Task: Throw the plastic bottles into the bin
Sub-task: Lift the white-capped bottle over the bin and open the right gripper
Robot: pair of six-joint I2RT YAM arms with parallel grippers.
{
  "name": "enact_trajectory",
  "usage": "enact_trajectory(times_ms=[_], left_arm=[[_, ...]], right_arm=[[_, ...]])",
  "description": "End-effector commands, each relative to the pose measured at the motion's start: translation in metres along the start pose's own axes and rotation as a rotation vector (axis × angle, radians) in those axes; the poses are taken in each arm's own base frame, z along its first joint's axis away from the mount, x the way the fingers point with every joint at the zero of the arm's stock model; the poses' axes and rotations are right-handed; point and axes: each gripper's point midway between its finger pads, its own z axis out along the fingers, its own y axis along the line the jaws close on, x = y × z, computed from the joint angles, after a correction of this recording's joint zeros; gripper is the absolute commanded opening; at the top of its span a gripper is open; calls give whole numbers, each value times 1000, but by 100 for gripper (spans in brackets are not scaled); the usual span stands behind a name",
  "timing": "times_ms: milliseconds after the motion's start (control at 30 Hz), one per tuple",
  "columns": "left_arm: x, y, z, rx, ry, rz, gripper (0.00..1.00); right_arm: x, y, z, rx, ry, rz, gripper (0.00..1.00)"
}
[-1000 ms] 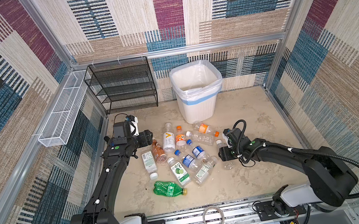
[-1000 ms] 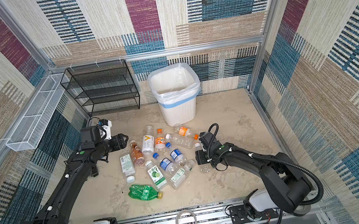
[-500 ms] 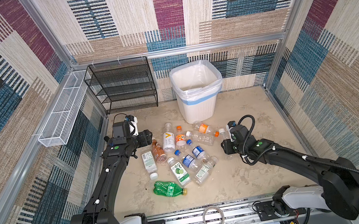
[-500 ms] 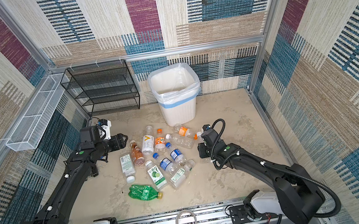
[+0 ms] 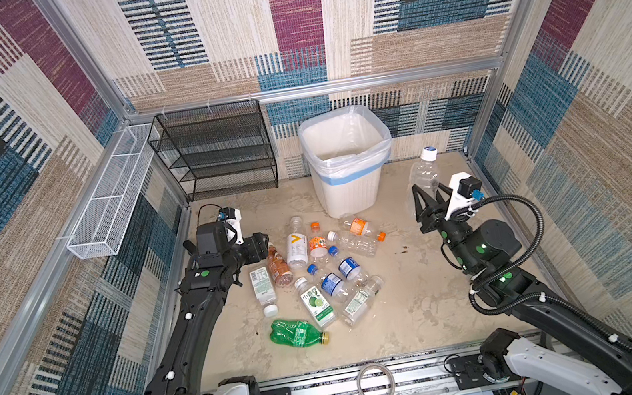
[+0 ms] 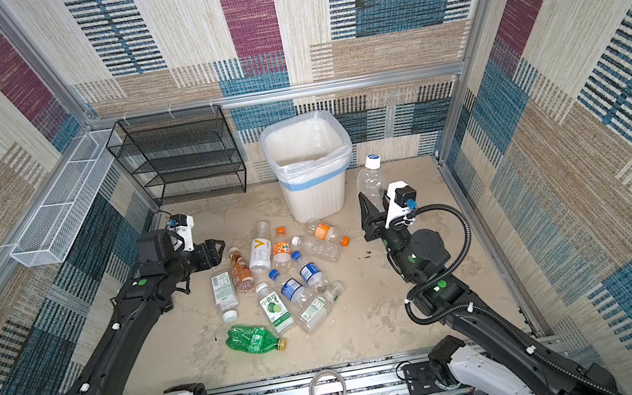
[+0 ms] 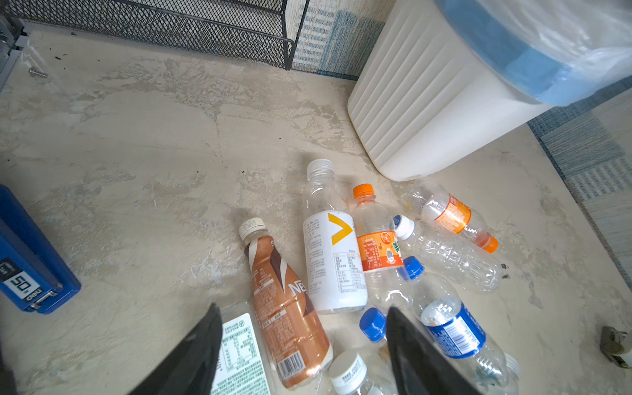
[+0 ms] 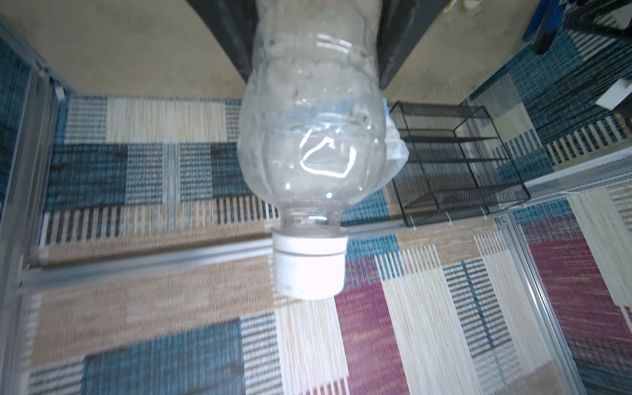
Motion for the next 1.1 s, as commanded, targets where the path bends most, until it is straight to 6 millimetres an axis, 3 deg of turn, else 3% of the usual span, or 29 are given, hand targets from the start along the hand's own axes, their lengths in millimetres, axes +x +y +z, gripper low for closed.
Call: enact_trajectory(times_ms=[0, 167, 233, 333, 433, 467, 533, 633, 700, 900, 1067], left_arm=[[-13, -4, -5, 20, -79, 8, 76], [-15, -3, -15, 4, -131, 9, 77], [-12, 1, -17, -12, -138, -16, 77], [0, 15, -15, -82, -109, -99, 77], [22, 31, -9, -163, -35, -181, 77], [29, 36, -8, -185, -13, -207, 77], [41, 40, -6, -207, 24, -249, 78], [57, 39, -4, -197, 56, -301, 79], [63, 40, -4, -198, 67, -316, 81], [77, 46, 1, -226, 107, -355, 83], [102, 52, 9, -257, 181, -389, 83]], right_arm=[[-108, 13, -17, -27, -461, -164, 45], [-158, 14, -30, 25, -729, -199, 48], [-166, 17, -10, 42, -718, -192, 49], [-145, 32, 79, -11, -444, -170, 49], [-89, 52, 178, -80, -66, -175, 48], [-70, 53, 198, -80, 26, -176, 51], [-52, 47, 217, -47, 101, -160, 64], [-50, 30, 221, -30, 128, -111, 91], [-59, 19, 217, -5, 105, -100, 100], [-86, -6, 183, 52, 26, -95, 99], [-63, -38, 143, 118, 50, -76, 99]])
